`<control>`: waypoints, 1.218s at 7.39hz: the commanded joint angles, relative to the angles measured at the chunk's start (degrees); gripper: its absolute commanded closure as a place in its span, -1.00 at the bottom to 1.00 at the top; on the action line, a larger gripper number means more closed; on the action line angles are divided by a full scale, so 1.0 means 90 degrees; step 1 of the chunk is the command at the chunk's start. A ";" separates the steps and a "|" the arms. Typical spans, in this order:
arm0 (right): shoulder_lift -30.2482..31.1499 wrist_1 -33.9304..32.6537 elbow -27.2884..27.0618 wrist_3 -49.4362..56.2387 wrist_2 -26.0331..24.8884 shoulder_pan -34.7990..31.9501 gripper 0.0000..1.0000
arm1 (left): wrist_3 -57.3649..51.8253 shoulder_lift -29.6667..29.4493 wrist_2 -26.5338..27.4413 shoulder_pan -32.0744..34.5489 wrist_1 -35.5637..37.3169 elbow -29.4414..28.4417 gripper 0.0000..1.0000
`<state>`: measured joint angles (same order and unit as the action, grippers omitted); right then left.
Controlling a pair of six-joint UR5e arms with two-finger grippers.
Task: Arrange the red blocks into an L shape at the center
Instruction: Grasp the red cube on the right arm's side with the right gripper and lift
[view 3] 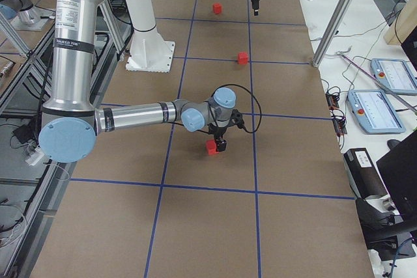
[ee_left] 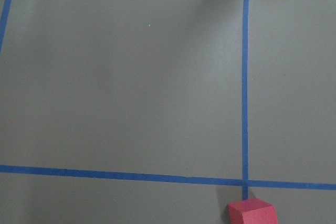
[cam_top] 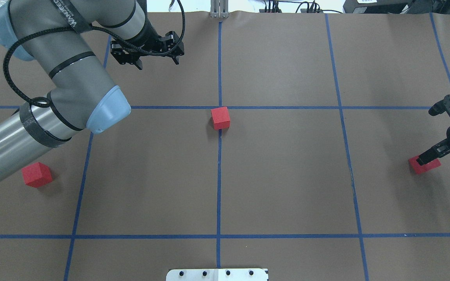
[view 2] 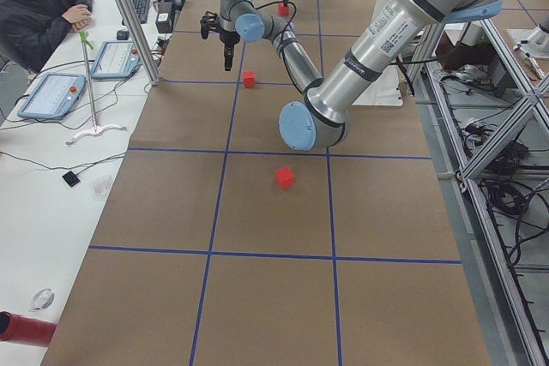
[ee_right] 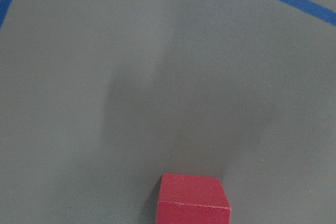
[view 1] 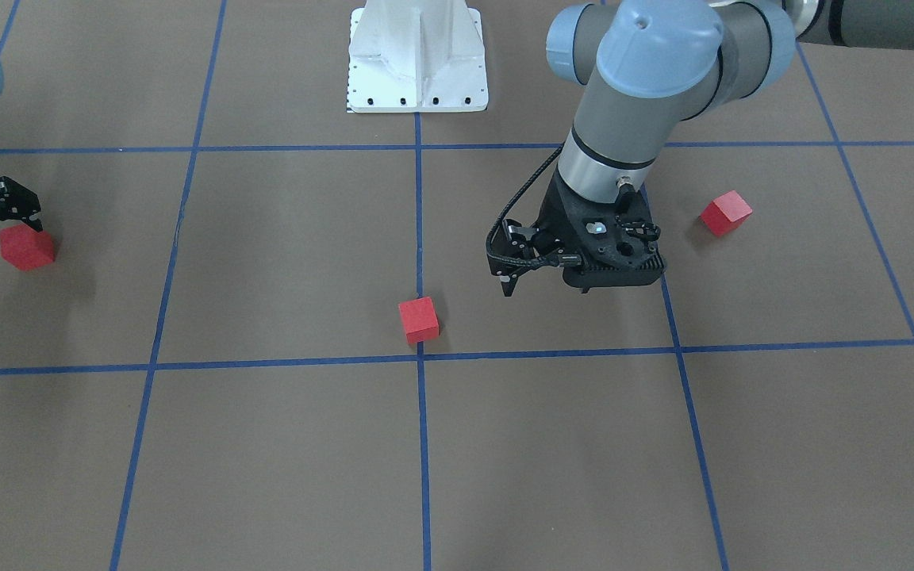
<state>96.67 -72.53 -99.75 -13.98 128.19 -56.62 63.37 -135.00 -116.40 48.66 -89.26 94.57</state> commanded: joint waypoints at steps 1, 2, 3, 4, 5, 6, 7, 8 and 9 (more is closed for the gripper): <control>-0.0048 0.0012 0.0320 0.0000 -0.0102 0.0216 -0.98 | -0.0030 0.0059 0.0004 0.0013 -0.0004 0.0020 -0.99; -0.0038 0.0012 0.0350 -0.0019 -0.0209 0.0256 -0.85 | -0.0039 0.0107 0.0004 0.0013 -0.0014 0.0049 -1.00; 0.0029 0.0060 0.0331 -0.0029 -0.0239 0.0247 0.74 | -0.0068 0.0146 0.0014 0.0013 -0.0004 0.0107 -1.00; 0.0020 0.0061 0.0283 -0.0010 -0.0249 0.0247 1.00 | -0.0069 0.0166 0.0023 0.0023 0.0006 0.0117 -0.99; 0.0020 0.0041 0.0070 -0.0048 -0.0230 0.0227 1.00 | -0.0069 0.0205 0.0023 0.0052 0.0006 0.0137 -1.00; 0.0049 -0.0026 -0.0338 -0.0068 -0.0162 0.0188 1.00 | -0.0107 0.0360 0.0014 0.0120 0.0025 0.0253 -1.00; -0.0067 -0.0530 -0.0855 -0.0087 -0.0045 0.0140 1.00 | -0.0253 0.0806 0.0014 0.0217 0.0103 0.0612 -0.99; -0.0522 -0.1434 -0.1373 -0.0097 -0.0005 0.0139 1.00 | -0.0931 0.1546 0.0004 0.0315 0.0374 0.1302 -0.99; -0.1300 -0.1907 -0.1513 -0.0368 0.0169 0.0149 1.00 | -0.1740 0.2297 -0.0006 0.0548 0.0648 0.1937 -0.99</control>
<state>92.01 -82.88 -109.94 -15.33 128.20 -55.27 55.64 -122.44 -116.35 51.52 -86.29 104.96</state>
